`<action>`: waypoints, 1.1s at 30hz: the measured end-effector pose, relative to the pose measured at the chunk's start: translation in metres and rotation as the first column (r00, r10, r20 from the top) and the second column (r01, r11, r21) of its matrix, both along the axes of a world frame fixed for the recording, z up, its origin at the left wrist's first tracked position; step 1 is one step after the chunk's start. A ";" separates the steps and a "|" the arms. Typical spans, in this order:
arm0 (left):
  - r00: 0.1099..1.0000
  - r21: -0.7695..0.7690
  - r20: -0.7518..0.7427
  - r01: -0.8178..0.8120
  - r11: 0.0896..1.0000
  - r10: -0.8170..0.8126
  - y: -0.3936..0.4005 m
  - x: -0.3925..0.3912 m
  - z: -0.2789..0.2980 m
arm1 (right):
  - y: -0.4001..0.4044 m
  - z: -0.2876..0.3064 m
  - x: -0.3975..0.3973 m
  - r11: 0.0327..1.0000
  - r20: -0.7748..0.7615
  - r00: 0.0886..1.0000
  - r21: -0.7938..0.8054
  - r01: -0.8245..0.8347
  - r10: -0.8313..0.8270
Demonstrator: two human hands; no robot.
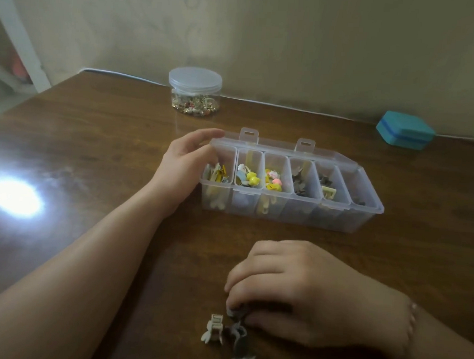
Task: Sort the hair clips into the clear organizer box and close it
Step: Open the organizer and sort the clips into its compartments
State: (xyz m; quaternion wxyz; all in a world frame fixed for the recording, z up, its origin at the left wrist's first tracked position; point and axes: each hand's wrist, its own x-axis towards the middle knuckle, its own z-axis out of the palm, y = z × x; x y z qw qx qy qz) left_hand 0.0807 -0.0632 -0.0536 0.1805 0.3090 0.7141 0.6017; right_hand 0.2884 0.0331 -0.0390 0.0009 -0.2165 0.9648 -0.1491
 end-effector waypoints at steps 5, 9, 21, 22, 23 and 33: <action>1.000 0.011 0.002 0.008 1.000 -0.009 0.002 -0.003 -0.003 | 0.021 0.012 0.008 0.976 -0.211 0.963 -0.173 0.132 -0.167; 1.000 0.040 0.018 0.024 0.999 -0.025 0.002 -0.004 -0.004 | 0.058 0.029 0.026 0.815 -0.438 0.691 -0.388 0.431 -0.574; 1.000 0.013 -0.008 -0.006 1.000 0.006 0.002 -0.001 -0.001 | 0.040 0.021 0.021 0.894 -0.386 0.815 -0.302 0.330 -0.431; 1.000 0.014 -0.017 -0.007 1.000 0.007 0.002 0.000 -0.001 | 0.028 0.020 0.019 0.936 -0.317 0.894 -0.259 0.239 -0.316; 1.000 0.015 -0.025 -0.016 1.000 0.016 0.003 0.001 -0.001 | 0.018 0.017 0.016 0.963 -0.249 0.945 -0.215 0.160 -0.212; 1.000 0.015 -0.024 -0.020 1.000 0.020 0.000 -0.002 -0.002 | -0.003 0.000 0.008 0.992 0.040 0.996 -0.100 -0.073 0.077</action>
